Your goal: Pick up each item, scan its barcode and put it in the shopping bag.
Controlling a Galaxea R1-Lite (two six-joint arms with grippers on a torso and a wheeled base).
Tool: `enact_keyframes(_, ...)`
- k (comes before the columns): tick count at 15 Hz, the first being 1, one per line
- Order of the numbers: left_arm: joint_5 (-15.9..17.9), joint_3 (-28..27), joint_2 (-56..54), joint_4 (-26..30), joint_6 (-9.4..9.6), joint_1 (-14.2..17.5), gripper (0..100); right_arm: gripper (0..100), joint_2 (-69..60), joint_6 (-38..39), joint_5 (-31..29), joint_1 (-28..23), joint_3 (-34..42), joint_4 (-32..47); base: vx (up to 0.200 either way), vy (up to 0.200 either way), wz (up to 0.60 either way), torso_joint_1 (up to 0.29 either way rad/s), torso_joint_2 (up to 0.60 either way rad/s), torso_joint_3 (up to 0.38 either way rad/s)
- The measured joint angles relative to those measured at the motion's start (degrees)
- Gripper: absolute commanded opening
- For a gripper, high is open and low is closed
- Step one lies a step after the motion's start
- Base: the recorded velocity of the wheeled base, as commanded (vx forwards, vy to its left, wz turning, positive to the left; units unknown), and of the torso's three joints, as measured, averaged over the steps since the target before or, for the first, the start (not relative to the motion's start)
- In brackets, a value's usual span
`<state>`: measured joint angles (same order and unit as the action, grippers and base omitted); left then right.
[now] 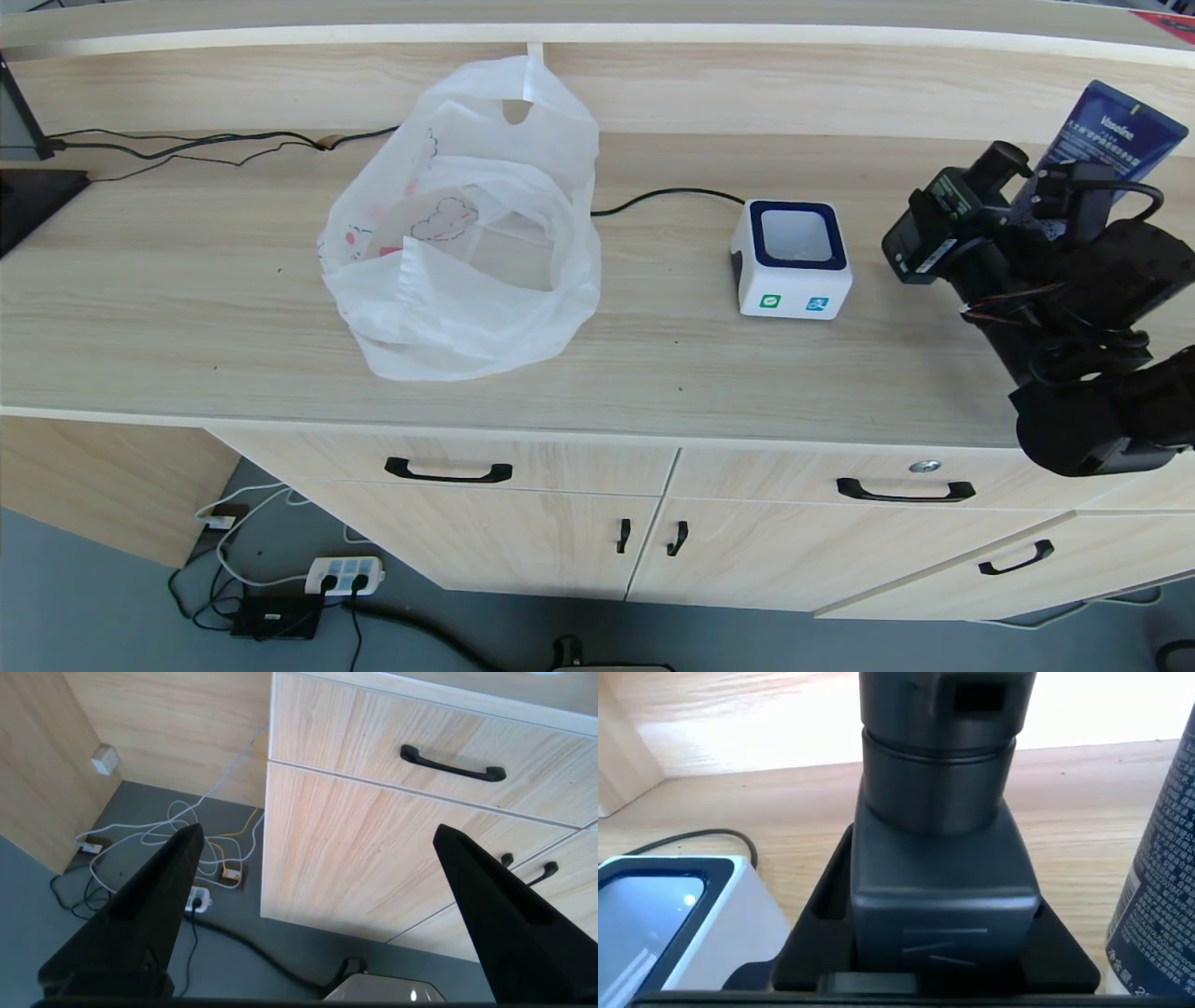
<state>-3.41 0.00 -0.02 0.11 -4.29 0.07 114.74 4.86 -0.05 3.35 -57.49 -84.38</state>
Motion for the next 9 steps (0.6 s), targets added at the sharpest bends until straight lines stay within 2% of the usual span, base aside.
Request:
enact_keyframes(3, 0.0, 0.0, 0.0, 0.0, 0.00, 0.0, 100, 0, -4.0, 0.0, 0.0, 1.2, 2.0, -0.3, 0.000, 0.000, 0.00, 0.000, 0.00, 0.000)
enact_keyframes(5, 0.0, 0.0, 0.0, 0.0, -0.02, 0.0, 100, 0, -9.1, 0.1, 0.0, 4.2, 5.3, -0.2, 0.000, 0.000, 0.00, 0.000, 0.00, 0.000)
enact_keyframes(7, 0.0, 0.0, 0.0, 0.0, 0.00, 0.0, 100, 0, -15.1, -0.4, -1.0, 9.8, 10.0, 1.1, 0.000, 0.000, 0.00, 0.000, 0.00, 0.000)
enact_keyframes(9, 0.0, 0.0, 0.0, 0.0, -0.02, 0.0, 100, 0, -21.5, -1.2, -3.0, 18.2, 13.6, 6.1, 0.000, 0.000, 0.00, 0.000, 0.00, 0.000)
